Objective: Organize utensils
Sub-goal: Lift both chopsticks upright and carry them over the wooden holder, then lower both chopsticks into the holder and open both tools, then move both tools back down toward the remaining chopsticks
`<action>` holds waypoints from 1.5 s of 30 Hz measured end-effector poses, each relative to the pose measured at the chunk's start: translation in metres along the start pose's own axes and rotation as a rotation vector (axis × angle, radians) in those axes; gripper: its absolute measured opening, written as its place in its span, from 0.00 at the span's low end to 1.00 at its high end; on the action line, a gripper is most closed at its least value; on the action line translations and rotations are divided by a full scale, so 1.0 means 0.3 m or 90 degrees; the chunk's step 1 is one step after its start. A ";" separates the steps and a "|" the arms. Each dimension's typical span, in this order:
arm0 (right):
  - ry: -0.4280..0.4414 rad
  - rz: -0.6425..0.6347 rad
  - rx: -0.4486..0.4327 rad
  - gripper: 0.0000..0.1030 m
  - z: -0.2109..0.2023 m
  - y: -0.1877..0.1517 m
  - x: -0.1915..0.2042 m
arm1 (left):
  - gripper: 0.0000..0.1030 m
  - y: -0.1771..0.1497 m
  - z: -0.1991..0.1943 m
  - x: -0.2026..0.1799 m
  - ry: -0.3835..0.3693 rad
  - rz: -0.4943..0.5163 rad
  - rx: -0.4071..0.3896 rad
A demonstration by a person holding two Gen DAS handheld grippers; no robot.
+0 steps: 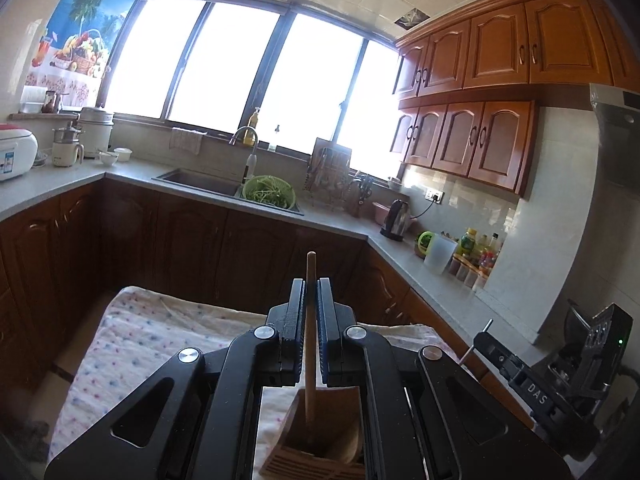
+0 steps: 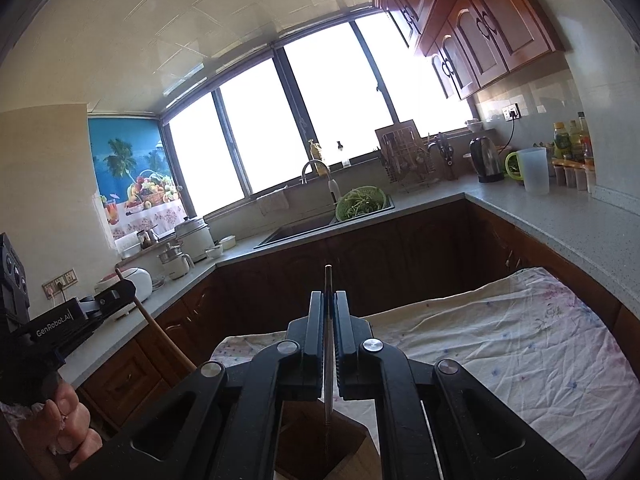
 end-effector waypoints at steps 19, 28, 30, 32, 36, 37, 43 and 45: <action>-0.028 0.028 0.040 0.04 0.042 -0.100 -0.087 | 0.06 -0.167 0.097 0.006 0.017 -0.011 0.067; -0.027 0.045 0.056 0.18 0.044 -0.102 -0.106 | 0.34 -0.169 0.093 0.022 0.025 -0.013 0.090; -0.019 0.058 0.053 0.42 0.027 -0.093 -0.113 | 0.40 -0.172 0.077 0.029 0.028 -0.017 0.090; -0.010 0.070 0.045 0.56 0.003 -0.081 -0.120 | 0.48 -0.179 0.059 0.036 0.029 -0.023 0.093; 0.005 0.086 0.042 0.73 -0.058 -0.069 -0.125 | 0.70 -0.193 0.001 0.037 0.039 -0.021 0.097; 0.008 0.089 0.041 0.80 -0.076 -0.067 -0.127 | 0.77 -0.198 -0.022 0.038 0.043 -0.020 0.093; 0.016 0.094 0.053 0.91 -0.208 -0.093 -0.143 | 0.89 -0.269 -0.143 0.026 0.048 -0.028 0.114; 0.016 0.094 0.060 0.94 -0.260 -0.112 -0.151 | 0.89 -0.303 -0.180 0.014 0.046 -0.028 0.127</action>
Point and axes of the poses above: each gripper's, at about its wrist camera, not at the fingertips, and z roughly the way its jaws point, x to its left, y to its top, the point moved 9 cm from there along z, roughly the way its jaws point, and after that the axes turned 10 degrees about z, right-handed, at the moved point
